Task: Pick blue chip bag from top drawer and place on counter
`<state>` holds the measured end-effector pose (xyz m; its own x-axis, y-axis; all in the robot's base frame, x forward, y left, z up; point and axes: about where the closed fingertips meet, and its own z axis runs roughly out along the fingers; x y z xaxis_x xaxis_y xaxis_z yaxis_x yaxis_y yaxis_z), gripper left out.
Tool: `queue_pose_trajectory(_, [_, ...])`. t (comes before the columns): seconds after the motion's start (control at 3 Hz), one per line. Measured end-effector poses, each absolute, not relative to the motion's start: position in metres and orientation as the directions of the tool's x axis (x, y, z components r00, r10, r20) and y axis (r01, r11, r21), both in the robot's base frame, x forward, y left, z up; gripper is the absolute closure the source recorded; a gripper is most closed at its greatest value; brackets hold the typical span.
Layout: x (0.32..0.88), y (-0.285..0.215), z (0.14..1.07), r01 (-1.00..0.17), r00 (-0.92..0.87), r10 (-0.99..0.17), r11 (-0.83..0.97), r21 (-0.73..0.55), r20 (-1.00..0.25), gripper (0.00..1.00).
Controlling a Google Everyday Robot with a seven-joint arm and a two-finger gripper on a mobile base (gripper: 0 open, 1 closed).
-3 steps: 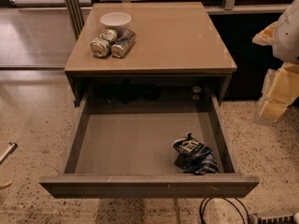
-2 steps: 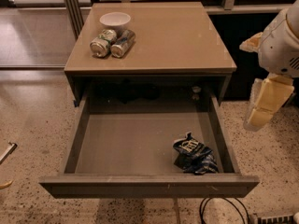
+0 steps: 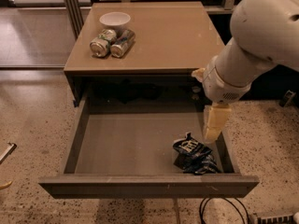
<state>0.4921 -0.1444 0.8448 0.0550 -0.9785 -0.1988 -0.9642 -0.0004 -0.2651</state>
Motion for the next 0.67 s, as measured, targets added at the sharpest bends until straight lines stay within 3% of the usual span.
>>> queue_pose_trajectory(0.67, [0.504,-0.107,0.711,-0.909,0.372,-0.92,-0.335,-0.248,-0.12,0.0])
